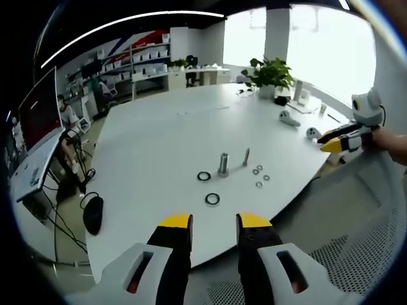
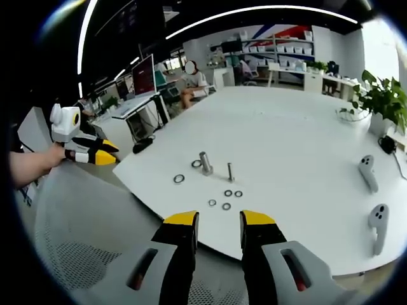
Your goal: Place the washer onto the threaded stud by aligning its center hole with the stud, sliding it down to the base, and recovering from edge contact or off-axis alignment until the washer reaches the visible bottom stop.
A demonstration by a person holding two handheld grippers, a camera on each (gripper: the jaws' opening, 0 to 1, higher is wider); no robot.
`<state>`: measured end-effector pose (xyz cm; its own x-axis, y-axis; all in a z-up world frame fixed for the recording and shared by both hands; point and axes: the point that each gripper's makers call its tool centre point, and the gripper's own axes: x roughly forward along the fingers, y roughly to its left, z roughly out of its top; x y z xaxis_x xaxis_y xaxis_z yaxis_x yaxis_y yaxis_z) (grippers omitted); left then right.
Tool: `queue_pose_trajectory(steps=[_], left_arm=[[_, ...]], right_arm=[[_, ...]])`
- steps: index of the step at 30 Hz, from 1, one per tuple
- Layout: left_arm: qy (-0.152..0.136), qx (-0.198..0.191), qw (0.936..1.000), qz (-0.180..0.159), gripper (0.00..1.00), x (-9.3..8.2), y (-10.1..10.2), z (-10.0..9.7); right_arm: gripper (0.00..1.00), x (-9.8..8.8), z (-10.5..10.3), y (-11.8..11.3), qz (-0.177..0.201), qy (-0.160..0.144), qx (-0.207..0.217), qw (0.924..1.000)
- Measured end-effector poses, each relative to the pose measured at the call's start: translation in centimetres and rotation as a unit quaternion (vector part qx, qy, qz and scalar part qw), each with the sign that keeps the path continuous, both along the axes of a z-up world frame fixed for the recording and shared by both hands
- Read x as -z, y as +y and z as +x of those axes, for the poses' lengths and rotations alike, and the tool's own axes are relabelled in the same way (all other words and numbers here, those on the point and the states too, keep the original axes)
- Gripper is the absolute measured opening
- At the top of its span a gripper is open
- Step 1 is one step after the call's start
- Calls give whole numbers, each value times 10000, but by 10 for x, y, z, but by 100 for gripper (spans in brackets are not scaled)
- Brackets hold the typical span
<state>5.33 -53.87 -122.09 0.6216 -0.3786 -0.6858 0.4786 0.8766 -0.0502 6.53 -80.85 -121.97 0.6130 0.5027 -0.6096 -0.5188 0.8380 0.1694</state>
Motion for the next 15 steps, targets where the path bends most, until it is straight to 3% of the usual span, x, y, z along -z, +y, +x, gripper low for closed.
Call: queue_pose_trajectory(steps=[2, 6, 11, 13, 15], left_arm=[[298, 121, 9995, 69, 28, 8, -2, -7], [227, 232, 9994, 79, 26, 6, -6, -6], [509, 148, 9986, -33, 29, 11, -2, -2], [841, 296, 9959, -141, 30, 16, -9, -7], [844, 443, 9954, -49, 29, 17, -12, -4]], right_arm=[[28, -1, 1, 0, 16, -29, 13, 10000], [28, -2, 2, -3, 39, -60, 100, 9999], [28, -2, 2, -3, 44, -37, 98, 9999], [28, -1, 1, -2, 33, -27, 70, 10000], [28, -1, 1, -2, 38, -30, 78, 10000]])
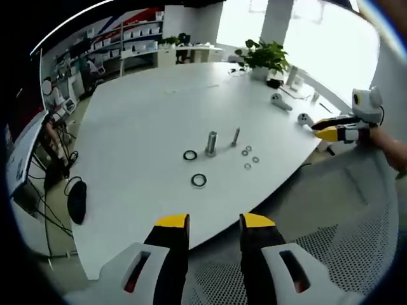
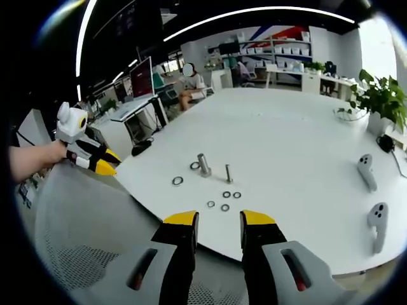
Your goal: Place the washer onto the threaded stud by aligning its center hole with the stud, sliding it down to the base, and recovering from edge contact or off-axis alignment until the washer reaches the visible bottom stop.
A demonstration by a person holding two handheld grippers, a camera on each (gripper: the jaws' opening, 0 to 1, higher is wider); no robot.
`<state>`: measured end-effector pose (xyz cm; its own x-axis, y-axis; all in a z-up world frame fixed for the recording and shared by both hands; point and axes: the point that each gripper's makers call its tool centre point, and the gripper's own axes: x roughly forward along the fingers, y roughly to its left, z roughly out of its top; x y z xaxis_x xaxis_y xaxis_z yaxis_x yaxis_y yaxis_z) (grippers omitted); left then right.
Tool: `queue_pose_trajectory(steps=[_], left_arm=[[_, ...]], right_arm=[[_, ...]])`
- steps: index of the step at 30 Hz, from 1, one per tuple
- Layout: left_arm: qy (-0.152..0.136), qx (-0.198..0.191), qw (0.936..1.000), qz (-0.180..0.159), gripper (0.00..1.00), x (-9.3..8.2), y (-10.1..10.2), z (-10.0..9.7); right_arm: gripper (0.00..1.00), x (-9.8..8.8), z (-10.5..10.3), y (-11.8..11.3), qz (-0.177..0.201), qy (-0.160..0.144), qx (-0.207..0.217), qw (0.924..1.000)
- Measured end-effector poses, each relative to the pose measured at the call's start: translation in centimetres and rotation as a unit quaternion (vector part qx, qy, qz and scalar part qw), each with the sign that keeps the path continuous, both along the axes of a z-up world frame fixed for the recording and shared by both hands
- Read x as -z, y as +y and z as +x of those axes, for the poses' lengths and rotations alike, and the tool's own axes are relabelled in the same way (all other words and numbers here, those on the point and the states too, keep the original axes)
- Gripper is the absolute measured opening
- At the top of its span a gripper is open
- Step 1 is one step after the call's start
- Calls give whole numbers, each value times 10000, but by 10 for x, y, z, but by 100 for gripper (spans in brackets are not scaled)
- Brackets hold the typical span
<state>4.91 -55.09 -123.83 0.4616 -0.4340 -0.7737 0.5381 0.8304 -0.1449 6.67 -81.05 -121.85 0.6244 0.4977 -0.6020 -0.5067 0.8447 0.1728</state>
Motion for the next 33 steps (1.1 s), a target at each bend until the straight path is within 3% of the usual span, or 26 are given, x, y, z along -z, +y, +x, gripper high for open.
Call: queue_pose_trajectory(steps=[5, 12, 17, 22, 24, 25, 26, 30, 33], left_arm=[[128, 277, 9993, 219, 30, 7, -7, 7], [21, 508, 9963, 688, 29, 19, -20, 39], [276, 449, 9968, 600, 30, 36, -30, 54], [472, 556, 9943, 778, 30, 53, -36, 65], [533, 541, 9945, 717, 30, 58, -39, 68], [613, 531, 9957, 444, 30, 62, -48, 67], [755, 403, 9956, 383, 30, 69, -50, 66], [811, 471, 9932, 686, 30, 88, -47, 71], [764, 344, 9941, 684, 31, 94, -49, 78]], right_arm=[[28, 1, 0, -1, -13, 22, 8, 10000], [28, 0, 0, 0, 11, 20, -5, 10000], [28, 0, 0, -1, 12, 28, 47, 10000], [28, 0, 1, -1, 21, 23, 43, 10000], [28, -1, 1, -1, 27, 3, 41, 10000], [28, -1, 2, -2, 29, -14, 62, 10000], [28, -1, 2, -2, 40, -15, 91, 9999], [28, -1, 3, -6, 68, 3, 208, 9998], [28, 0, 3, -5, 41, 14, 165, 9999]])
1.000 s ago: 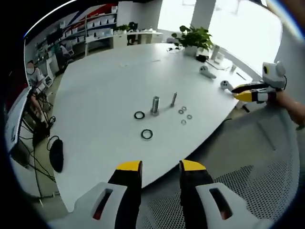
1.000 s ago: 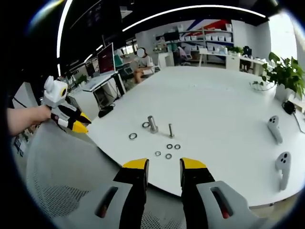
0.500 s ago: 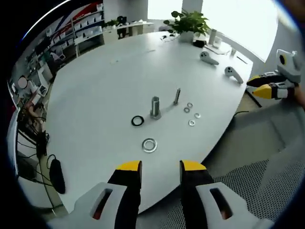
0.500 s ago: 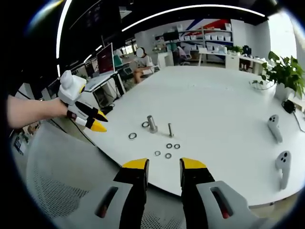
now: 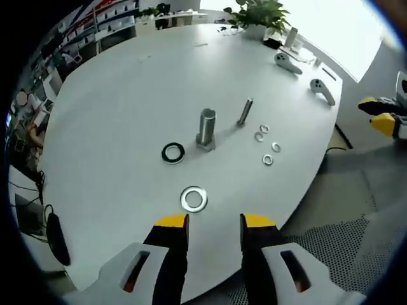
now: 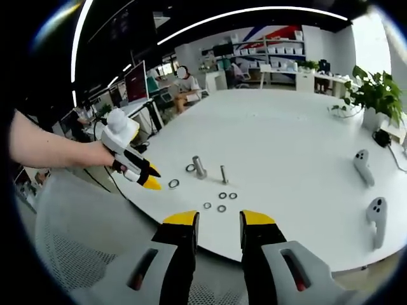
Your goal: Place the washer onto the threaded stud by aligning its center hole with the stud, sliding it down to the base, and recovering from edge contact or off-axis alignment until the washer reaches the visible bottom stop.
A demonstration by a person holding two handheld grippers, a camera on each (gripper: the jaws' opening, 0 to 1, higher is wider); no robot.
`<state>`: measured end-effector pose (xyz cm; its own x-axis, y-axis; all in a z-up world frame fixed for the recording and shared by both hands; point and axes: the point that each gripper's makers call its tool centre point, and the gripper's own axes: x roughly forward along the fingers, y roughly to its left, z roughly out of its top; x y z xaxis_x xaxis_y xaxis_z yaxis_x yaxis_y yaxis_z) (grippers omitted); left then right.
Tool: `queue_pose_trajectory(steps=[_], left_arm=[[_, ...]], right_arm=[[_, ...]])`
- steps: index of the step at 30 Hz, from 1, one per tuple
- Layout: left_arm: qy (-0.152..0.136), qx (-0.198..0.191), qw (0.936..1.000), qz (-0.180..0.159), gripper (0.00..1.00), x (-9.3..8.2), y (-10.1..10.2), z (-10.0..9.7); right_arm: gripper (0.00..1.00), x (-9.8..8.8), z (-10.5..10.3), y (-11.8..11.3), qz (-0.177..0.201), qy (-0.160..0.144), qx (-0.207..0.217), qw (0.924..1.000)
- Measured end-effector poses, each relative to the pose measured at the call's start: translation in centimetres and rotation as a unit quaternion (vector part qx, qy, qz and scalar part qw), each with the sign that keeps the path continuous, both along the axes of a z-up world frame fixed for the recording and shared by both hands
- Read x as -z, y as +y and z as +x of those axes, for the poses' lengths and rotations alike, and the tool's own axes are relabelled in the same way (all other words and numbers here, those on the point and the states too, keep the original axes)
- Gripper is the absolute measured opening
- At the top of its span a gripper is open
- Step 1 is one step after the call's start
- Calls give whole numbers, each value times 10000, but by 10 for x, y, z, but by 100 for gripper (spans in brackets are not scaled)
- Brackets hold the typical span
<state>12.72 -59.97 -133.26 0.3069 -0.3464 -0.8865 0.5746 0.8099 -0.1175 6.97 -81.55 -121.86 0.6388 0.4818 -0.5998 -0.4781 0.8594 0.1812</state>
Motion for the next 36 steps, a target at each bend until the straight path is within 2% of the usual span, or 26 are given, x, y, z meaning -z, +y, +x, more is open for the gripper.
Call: queue_pose_trajectory(steps=[5, 12, 19, 22, 24, 25, 26, 32, 35, 36], left_arm=[[-77, 92, 9996, 247, 31, 9, 1, 13], [195, 236, 9987, 417, 31, 23, 5, 21], [346, 286, 9977, 510, 31, 30, 5, 15], [373, 440, 9961, 667, 32, 33, 7, 13], [634, 550, 9936, 760, 32, 40, 9, 2], [344, 733, 9934, 809, 31, 38, 8, 9], [299, 717, 9936, 825, 30, 38, 7, 9], [236, 651, 9939, 862, 25, 39, 10, 19], [331, 556, 9946, 812, 26, 38, 6, 22], [352, 646, 9934, 879, 26, 38, 5, 22]], right_arm=[[28, 1, -1, 0, -29, 25, -32, 10000], [28, 2, 0, -1, -58, 27, 7, 10000], [28, 1, 0, -1, -34, 5, 24, 10000], [28, 1, -1, -1, -51, 25, -10, 10000], [28, 2, -1, 0, -61, 32, -22, 10000], [28, 2, -2, 0, -66, 40, -31, 10000], [28, 3, -2, 0, -76, 52, -41, 9999], [28, 2, -2, -1, -78, 41, -39, 10000], [28, 2, -1, -1, -67, 34, -19, 10000], [28, 2, -1, -1, -65, 26, -11, 10000]])
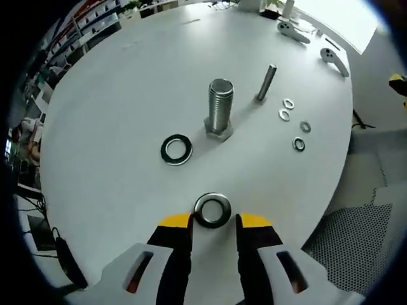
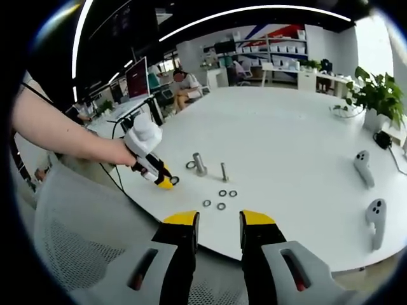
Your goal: Place the washer onto the threaded stud by aligning its center hole with the stud, sliding it down to the base, and recovering from edge contact or off-axis alignment until the washer reaches the visible bottom stop.
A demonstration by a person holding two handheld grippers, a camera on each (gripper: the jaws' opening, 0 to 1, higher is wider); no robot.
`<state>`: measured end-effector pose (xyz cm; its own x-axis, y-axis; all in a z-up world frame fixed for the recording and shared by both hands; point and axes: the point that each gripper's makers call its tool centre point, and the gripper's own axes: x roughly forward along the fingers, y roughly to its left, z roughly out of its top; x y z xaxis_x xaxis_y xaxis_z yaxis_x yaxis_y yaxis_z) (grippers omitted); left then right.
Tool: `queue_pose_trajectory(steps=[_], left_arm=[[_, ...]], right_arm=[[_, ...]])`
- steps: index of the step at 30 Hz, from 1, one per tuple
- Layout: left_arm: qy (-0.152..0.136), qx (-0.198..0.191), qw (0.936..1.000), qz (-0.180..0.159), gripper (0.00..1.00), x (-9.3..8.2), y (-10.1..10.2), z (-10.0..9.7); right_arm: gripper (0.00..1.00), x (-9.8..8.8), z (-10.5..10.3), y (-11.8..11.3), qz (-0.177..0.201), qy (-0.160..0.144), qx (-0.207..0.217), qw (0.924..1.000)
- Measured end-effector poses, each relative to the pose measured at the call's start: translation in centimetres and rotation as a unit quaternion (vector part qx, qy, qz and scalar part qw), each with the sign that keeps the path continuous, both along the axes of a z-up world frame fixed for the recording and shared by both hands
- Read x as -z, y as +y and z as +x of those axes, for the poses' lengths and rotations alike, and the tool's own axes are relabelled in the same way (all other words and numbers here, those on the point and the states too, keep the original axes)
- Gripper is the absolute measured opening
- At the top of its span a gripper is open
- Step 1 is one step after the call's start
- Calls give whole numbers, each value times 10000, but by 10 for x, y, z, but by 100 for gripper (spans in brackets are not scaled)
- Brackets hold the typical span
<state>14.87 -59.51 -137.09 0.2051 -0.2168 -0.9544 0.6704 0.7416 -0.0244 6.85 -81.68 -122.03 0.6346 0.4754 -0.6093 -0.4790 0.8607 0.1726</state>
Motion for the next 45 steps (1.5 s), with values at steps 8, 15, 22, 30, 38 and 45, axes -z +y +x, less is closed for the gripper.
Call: queue_pose_trajectory(steps=[8, 15, 22, 30, 38, 45], left_arm=[[95, 575, 9979, 271, 26, 1, -2, 1], [367, 806, 9945, 555, 25, 2, -3, 2], [531, 1005, 9907, 753, 25, 2, -4, 2], [577, 1090, 9887, 846, 22, 2, -3, 2], [590, 1012, 9892, 885, 20, 2, -3, 2], [596, 917, 9902, 872, 20, 2, -3, 2]], right_arm=[[28, 1, 1, -1, 2, 2, 39, 10000], [28, 0, 1, -2, 5, -11, 68, 10000], [28, 0, 1, -3, -6, -4, 90, 10000], [28, -1, 3, -5, 23, -37, 148, 9999], [28, 0, 3, -5, 17, -21, 171, 9999], [28, 1, 2, -4, -5, 5, 155, 9999]])
